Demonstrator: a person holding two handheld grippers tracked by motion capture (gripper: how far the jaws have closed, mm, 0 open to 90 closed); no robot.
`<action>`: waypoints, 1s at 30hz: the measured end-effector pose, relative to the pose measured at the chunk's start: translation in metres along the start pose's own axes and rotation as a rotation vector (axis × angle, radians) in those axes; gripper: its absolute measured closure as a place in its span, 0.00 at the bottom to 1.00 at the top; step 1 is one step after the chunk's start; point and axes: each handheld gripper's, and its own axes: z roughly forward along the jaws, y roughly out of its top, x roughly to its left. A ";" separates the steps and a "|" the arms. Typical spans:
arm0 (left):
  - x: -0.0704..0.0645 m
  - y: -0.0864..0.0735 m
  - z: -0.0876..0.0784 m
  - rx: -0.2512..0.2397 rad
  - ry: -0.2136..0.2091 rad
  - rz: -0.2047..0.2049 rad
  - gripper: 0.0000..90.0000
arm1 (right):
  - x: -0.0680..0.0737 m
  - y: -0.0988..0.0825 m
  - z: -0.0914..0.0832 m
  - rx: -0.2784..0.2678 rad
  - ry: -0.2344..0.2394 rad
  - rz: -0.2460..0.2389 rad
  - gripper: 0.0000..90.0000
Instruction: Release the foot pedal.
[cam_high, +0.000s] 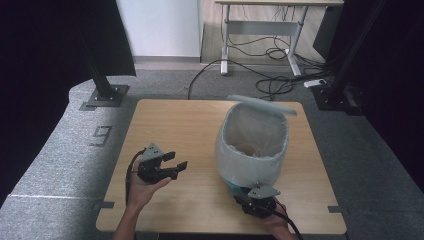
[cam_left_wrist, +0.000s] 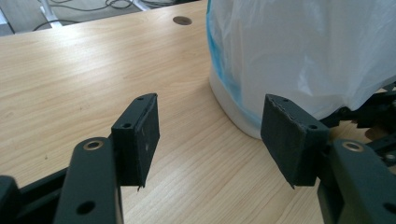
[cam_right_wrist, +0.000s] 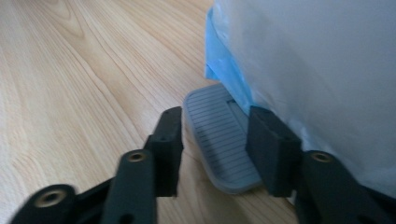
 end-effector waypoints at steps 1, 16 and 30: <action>0.000 -0.001 0.000 0.000 -0.001 -0.004 0.42 | 0.001 0.001 -0.001 -0.016 0.001 0.004 0.54; 0.003 -0.012 0.004 0.025 -0.001 -0.021 0.42 | 0.004 0.005 -0.039 -0.153 0.082 0.052 0.43; 0.004 -0.019 0.003 0.030 0.009 -0.033 0.42 | -0.015 0.001 -0.084 -0.235 0.090 0.088 0.42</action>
